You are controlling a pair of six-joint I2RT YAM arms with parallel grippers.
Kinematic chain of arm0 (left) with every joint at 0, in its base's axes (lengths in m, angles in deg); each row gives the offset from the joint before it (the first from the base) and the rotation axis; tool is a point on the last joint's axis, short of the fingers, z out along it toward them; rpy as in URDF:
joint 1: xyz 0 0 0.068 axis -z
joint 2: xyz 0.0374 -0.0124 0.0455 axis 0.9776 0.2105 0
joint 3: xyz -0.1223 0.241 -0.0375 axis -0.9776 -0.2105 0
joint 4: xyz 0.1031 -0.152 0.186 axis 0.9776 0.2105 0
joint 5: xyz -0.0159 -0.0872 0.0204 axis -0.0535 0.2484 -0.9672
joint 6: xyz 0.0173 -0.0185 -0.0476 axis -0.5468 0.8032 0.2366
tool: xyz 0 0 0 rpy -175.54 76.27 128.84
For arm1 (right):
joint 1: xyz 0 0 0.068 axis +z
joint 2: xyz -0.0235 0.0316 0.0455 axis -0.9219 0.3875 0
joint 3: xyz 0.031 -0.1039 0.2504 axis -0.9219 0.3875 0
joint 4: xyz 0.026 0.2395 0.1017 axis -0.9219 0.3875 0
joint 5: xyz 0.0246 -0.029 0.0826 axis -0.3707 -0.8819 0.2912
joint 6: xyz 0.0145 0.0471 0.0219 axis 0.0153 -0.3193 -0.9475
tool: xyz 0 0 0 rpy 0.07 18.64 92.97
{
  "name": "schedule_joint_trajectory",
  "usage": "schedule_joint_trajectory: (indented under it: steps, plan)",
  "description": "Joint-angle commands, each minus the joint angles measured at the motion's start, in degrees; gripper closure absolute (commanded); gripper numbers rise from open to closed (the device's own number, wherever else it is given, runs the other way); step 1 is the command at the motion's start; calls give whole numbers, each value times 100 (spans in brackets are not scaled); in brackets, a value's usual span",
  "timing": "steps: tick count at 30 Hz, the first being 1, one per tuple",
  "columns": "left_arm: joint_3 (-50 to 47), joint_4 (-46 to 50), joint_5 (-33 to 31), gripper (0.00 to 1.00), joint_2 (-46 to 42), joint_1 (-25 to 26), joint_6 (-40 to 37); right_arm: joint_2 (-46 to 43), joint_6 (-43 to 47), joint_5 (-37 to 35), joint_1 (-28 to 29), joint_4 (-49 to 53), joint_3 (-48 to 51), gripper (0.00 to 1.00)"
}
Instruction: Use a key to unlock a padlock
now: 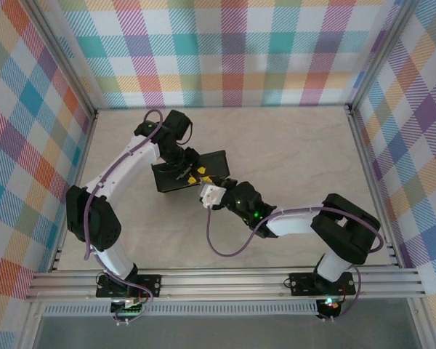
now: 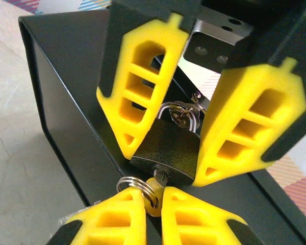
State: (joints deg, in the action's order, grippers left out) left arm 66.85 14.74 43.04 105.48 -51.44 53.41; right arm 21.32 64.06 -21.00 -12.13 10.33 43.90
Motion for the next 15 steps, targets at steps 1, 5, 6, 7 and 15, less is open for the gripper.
schedule_joint_trajectory:
  steps: [1, 5, 6, 7, 15]
  plan:
    - [-83, -157, 344, 100, -393, -13, 118, -189, -1365, -197, -58, 96, -10, 92]
    - [-102, -192, 344, 100, -411, -13, 161, -186, -2028, -313, 38, 81, 1, 93]
    - [-96, -204, 344, 100, -406, -17, 161, -194, -2183, -360, 71, 114, -8, 93]
    - [-95, -213, 344, 100, -407, -14, 162, -224, -2360, -411, 91, 143, -8, 93]
    - [-59, -249, 335, 100, -349, -28, 127, -607, -4804, -307, 97, 834, -19, 96]
